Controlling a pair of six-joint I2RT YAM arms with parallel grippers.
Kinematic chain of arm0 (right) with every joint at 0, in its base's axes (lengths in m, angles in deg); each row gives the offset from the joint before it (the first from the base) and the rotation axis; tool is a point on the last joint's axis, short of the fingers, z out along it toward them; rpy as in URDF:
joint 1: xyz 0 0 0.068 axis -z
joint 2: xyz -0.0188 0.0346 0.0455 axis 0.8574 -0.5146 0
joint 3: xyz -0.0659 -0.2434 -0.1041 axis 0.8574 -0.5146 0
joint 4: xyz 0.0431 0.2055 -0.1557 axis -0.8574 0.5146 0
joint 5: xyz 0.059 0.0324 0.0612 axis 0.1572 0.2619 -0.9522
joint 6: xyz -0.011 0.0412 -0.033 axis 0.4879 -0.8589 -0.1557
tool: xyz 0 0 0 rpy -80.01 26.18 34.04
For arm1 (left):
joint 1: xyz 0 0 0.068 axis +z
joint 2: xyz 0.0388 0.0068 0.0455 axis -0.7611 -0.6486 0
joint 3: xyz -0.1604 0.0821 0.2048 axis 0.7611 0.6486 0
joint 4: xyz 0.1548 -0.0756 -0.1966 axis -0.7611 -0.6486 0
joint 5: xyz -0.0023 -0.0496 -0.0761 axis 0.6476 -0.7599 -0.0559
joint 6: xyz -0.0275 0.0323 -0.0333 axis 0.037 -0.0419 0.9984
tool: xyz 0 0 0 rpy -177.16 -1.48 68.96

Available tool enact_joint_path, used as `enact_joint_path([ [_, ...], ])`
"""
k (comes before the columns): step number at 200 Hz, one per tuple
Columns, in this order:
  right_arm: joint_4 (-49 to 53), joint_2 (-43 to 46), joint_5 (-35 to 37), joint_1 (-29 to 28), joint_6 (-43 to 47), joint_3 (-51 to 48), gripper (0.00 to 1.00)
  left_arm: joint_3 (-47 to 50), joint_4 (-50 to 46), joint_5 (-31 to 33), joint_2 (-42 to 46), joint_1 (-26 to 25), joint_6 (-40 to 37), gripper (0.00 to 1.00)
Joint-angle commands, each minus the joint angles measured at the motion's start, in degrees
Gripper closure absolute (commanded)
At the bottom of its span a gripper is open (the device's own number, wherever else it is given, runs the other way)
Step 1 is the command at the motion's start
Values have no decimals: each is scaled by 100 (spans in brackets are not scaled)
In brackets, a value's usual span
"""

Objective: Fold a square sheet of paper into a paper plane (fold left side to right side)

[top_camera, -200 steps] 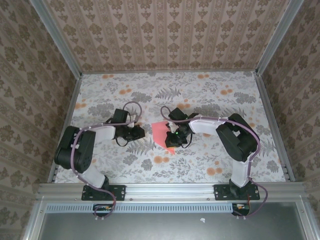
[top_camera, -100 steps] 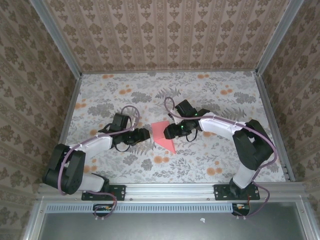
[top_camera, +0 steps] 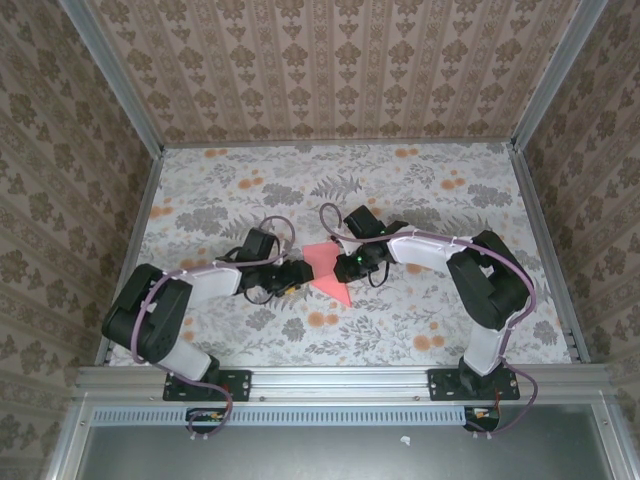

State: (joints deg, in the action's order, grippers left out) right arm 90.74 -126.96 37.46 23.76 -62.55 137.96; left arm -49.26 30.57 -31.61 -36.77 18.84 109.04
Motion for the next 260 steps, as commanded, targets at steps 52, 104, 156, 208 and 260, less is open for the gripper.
enact_joint_path([
  [52, -21, 262, 285, 64, -42, -150, 94, -515, 278, -48, -409, -215, 103, 49],
  [104, 19, 387, 400, 71, -26, -190, 73, -729, 490, -96, -514, -284, 169, 61],
  [156, 266, 1644, 1258, 19, 135, -667, 48, -1050, 432, -98, -534, -399, 229, 75],
  [208, -200, 2164, 1935, -891, -20, -1363, 46, -1102, 451, -71, -512, -400, 407, 80],
  [260, -591, 1307, 2429, -1409, 21, -1024, 50, -1186, 397, -20, -486, -407, 492, 82],
])
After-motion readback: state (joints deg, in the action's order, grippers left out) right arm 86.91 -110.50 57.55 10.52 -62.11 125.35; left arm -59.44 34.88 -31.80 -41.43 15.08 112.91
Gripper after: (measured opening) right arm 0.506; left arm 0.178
